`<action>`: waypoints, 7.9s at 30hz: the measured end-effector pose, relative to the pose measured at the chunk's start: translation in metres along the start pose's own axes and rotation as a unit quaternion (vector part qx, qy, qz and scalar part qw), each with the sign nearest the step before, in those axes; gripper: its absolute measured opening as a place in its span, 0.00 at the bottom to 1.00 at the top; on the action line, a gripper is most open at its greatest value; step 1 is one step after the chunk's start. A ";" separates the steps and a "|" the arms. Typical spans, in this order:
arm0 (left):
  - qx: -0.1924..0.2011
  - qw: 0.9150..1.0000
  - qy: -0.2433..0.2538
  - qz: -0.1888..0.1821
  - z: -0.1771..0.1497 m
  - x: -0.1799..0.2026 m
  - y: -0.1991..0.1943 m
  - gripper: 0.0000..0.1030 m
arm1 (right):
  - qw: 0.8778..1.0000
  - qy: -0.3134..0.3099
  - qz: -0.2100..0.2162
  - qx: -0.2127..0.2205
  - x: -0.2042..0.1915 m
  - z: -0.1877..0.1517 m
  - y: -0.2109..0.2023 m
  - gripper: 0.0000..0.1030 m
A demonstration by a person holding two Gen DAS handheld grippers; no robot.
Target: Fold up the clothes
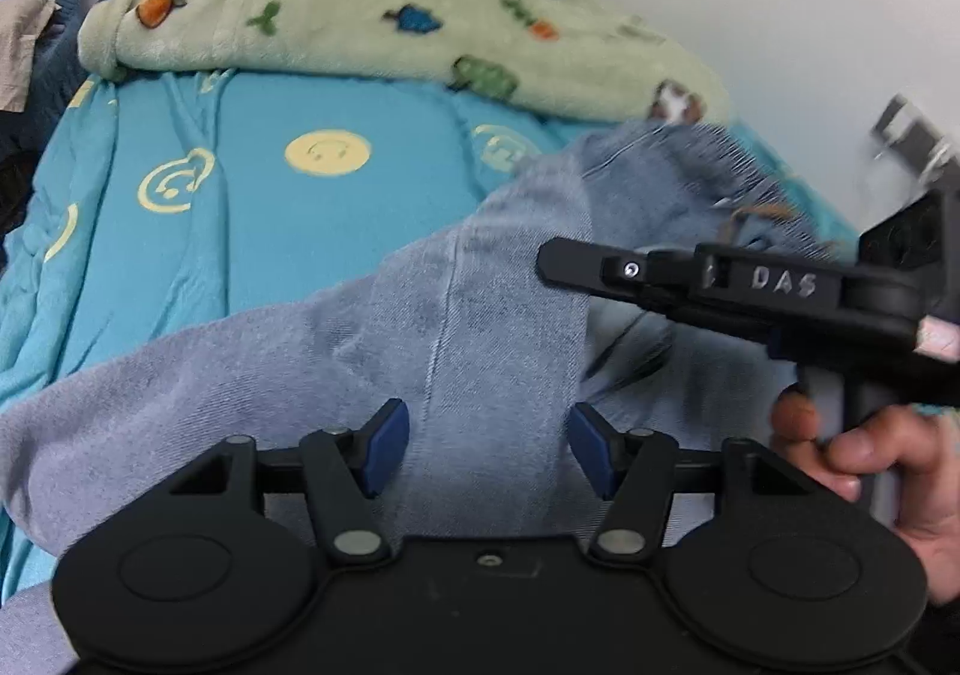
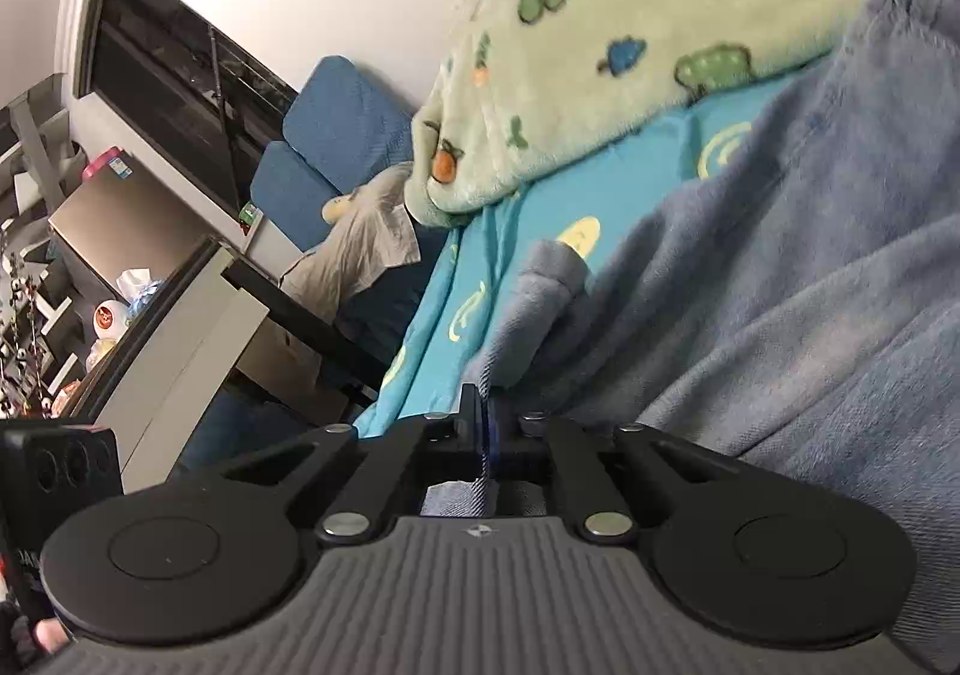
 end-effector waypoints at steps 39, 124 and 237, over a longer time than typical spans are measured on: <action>0.047 0.993 -0.039 -0.104 0.020 0.005 -0.013 0.56 | 0.973 0.007 -0.217 -0.082 0.034 -0.070 -0.145 0.03; 0.284 0.734 -0.613 0.072 -0.218 -0.388 -0.177 0.01 | 0.766 -0.626 -0.003 -0.141 -0.288 -0.162 0.355 0.01; 0.248 0.717 -0.648 0.069 -0.153 -0.347 -0.243 0.01 | 0.903 0.073 -0.351 0.237 0.103 0.189 -0.198 0.07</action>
Point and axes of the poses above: each gripper's, at about its wrist camera, not at the fingertips, and y roughly the way its jaws point, x to its right, z to its top, the point moved 9 cm from there along y, roughly the way its jaws point, and after that the axes turned 1 degree about -y, right-handed, at the moved point
